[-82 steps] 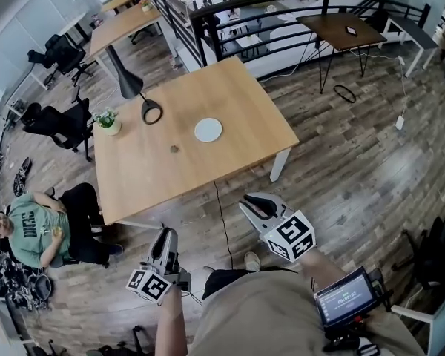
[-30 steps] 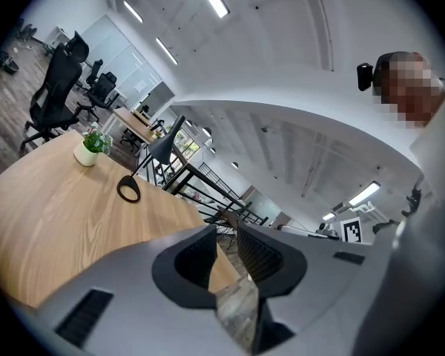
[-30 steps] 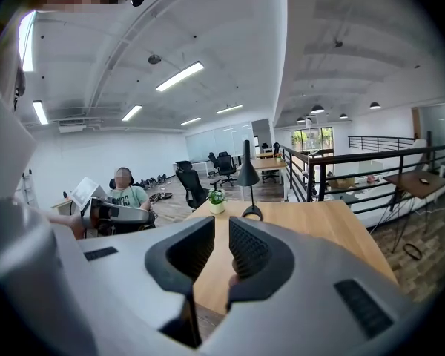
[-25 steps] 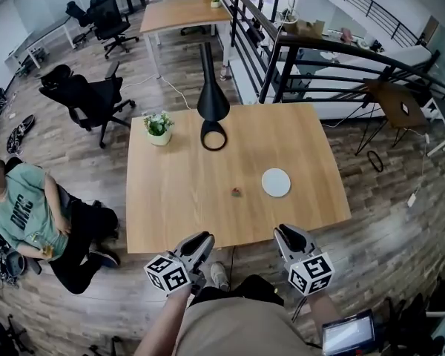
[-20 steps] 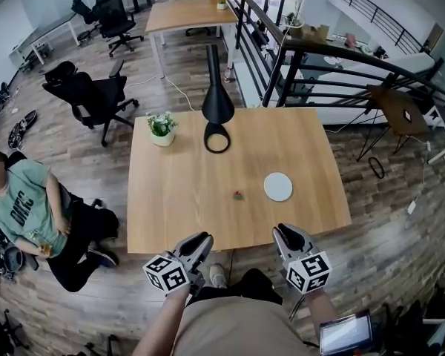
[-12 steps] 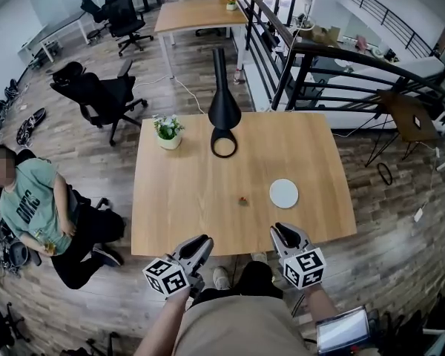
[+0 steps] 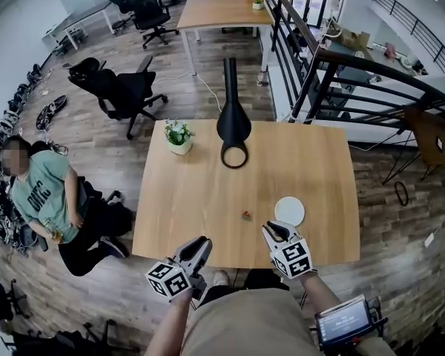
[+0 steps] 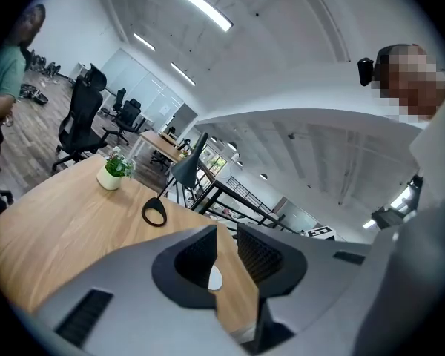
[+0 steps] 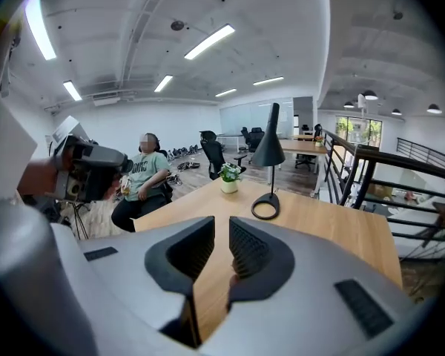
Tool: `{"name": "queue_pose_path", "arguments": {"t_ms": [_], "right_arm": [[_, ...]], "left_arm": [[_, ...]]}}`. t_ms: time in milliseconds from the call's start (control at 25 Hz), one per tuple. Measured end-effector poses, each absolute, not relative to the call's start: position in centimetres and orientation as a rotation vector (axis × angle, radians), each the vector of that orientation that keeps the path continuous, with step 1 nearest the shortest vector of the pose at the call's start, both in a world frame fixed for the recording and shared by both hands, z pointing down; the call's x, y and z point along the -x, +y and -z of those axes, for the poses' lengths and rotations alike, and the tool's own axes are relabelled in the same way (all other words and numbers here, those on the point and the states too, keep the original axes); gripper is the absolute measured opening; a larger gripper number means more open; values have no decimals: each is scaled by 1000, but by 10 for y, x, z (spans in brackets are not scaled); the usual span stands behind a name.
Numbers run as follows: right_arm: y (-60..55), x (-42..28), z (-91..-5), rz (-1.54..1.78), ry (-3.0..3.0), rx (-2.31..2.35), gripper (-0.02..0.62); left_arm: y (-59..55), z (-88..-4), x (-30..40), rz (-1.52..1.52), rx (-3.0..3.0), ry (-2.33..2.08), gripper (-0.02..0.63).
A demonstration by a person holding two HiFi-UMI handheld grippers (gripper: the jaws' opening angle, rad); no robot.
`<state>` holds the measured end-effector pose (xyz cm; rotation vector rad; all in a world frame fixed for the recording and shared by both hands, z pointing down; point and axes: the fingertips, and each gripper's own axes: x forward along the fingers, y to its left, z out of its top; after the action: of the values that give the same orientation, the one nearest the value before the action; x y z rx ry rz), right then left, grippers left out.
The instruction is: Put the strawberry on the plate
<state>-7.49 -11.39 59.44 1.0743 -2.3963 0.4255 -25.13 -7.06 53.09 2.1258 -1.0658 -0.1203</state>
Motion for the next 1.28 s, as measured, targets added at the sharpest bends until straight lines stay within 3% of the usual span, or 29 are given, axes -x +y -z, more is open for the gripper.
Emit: {"name": "queue_pose_path", "arguments": {"t_ms": [480, 680, 1280], "right_arm": [[-155, 81, -699, -363, -2317, -622, 64], [-165, 84, -737, -352, -2275, -501, 100], [-186, 107, -836, -276, -2166, -275, 101]], "left_arm": [[-86, -556, 220, -3, -2036, -1253, 91], [-86, -567, 215, -26, -1978, -1323, 92], [-95, -585, 203, -82, -1898, -1419, 91]]}}
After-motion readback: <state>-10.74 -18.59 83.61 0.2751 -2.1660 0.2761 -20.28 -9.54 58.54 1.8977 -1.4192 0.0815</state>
